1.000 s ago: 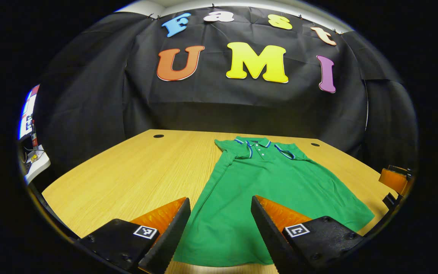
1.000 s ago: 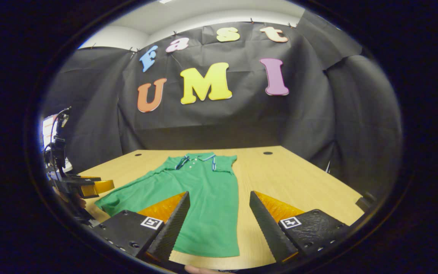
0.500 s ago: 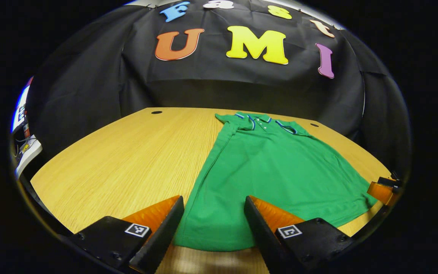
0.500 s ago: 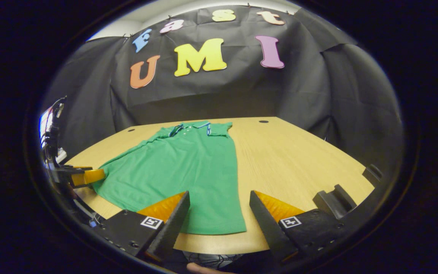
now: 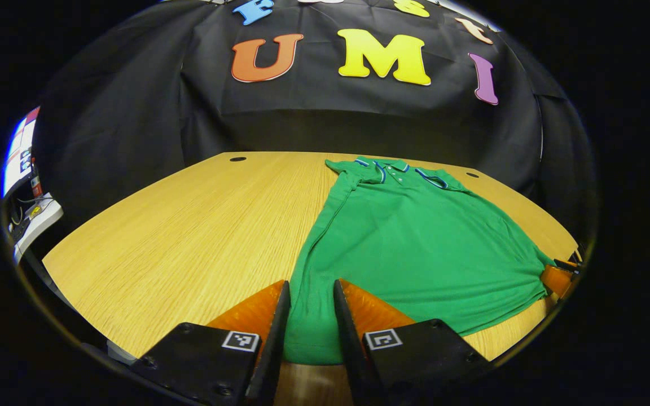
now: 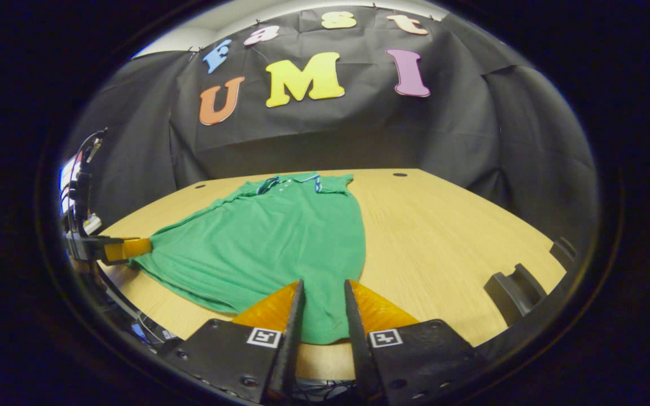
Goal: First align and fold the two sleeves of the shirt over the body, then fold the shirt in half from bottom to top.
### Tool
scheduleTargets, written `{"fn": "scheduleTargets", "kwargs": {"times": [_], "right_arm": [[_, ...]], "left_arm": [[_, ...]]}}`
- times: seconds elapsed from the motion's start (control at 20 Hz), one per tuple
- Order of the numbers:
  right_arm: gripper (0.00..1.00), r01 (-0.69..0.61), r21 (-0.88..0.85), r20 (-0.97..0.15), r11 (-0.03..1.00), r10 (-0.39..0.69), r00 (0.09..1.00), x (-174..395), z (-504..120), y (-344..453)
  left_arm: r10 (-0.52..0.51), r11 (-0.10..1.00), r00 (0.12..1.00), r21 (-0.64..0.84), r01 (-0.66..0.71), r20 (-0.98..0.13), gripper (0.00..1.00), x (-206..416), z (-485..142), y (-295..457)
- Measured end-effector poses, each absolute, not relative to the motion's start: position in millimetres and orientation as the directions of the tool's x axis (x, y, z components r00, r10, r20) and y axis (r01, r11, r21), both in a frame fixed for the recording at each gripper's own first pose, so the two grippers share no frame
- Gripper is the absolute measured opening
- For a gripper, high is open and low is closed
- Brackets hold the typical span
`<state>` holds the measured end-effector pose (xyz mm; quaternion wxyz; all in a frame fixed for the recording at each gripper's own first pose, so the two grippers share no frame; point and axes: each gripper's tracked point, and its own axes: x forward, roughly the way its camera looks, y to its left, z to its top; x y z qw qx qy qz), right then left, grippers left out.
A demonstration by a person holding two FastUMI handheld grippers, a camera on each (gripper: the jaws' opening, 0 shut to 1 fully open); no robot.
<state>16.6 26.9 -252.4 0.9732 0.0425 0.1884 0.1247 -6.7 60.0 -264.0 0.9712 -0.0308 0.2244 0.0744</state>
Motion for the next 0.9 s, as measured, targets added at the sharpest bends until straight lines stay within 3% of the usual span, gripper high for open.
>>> {"fn": "scheduleTargets", "kwargs": {"times": [0.05, 0.1, 0.15, 0.2, 0.25, 0.3, 0.85, 0.9], "right_arm": [[0.36, -0.231, 0.141, -0.364, 0.963, 0.267, 0.892, 16.7, -252.3, 29.3], [0.21, -0.238, 0.148, -0.356, 0.96, 0.276, 0.893, 18.6, -252.2, 31.2], [0.16, -0.242, 0.135, -0.36, 0.961, 0.275, 0.891, 18.2, -250.6, 32.0], [0.09, -0.248, 0.11, -0.355, 0.963, 0.271, 0.895, 18.7, -250.1, 31.6], [0.09, -0.256, 0.094, -0.348, 0.962, 0.272, 0.897, 16.4, -250.8, 32.1], [0.02, -0.249, 0.098, -0.345, 0.964, 0.267, 0.9, 15.8, -245.7, 32.5], [0.04, -0.241, 0.07, -0.228, 0.968, 0.251, 0.941, 60.6, -192.0, 33.2], [0.0, -0.242, 0.07, -0.228, 0.968, 0.252, 0.941, 66.9, -191.1, 35.1]], "left_arm": [[0.114, 0.99, 0.89, -0.027, -0.141, -0.441, 0.5, -3.3, -265.2, 55.5], [0.105, 0.991, 0.892, -0.029, -0.132, -0.44, 0.36, -1.6, -265.2, 52.9], [0.1, 0.991, 0.894, -0.041, -0.131, -0.438, 0.26, 0.4, -264.0, 52.2], [0.096, 0.99, 0.895, -0.049, -0.13, -0.436, 0.1, 2.5, -262.7, 50.7], [0.089, 0.991, 0.896, -0.054, -0.125, -0.435, 0.09, 5.2, -262.9, 48.9], [0.088, 0.99, 0.899, -0.065, -0.128, -0.43, 0.08, 6.6, -260.8, 48.5], [0.073, 0.997, 0.951, -0.013, -0.08, -0.3, 0.07, 41.6, -194.1, 38.7], [0.072, 0.997, 0.954, -0.005, -0.077, -0.29, 0.08, 46.6, -188.5, 38.9]]}}
